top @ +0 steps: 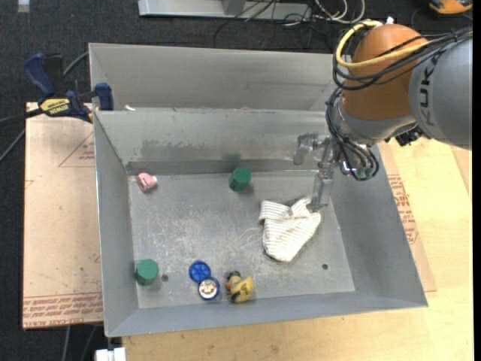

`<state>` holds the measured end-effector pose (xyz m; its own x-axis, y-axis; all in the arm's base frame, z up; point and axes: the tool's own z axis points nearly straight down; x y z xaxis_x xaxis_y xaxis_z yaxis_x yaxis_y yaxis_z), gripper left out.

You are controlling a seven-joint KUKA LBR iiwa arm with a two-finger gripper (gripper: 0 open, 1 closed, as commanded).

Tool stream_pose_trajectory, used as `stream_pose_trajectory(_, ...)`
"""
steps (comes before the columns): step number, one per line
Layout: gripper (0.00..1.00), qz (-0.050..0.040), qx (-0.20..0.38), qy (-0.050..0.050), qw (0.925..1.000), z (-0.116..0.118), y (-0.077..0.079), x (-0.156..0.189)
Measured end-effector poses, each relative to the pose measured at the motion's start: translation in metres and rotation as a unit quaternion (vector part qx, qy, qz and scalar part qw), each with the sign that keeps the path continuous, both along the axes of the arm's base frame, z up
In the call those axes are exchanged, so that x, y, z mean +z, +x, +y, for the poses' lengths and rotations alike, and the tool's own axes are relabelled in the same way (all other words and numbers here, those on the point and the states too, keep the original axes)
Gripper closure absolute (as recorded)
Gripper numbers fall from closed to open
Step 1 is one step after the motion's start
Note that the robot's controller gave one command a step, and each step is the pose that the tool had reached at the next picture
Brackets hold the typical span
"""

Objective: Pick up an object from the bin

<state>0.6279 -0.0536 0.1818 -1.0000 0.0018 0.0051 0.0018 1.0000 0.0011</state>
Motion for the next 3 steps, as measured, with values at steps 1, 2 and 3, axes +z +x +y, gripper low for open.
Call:
stream_pose_trajectory(1, 0.00, -0.0038, 0.001, 0.000, 1.0000, 0.000, 0.001, 0.005)
stream_pose_trajectory(2, 0.00, -0.0013, 0.209, 0.001, 0.9778, -0.009, -0.052, -0.100)
stream_pose_trajectory(3, 0.00, -0.0074, 0.185, 0.000, 0.9827, -0.005, -0.051, -0.048)
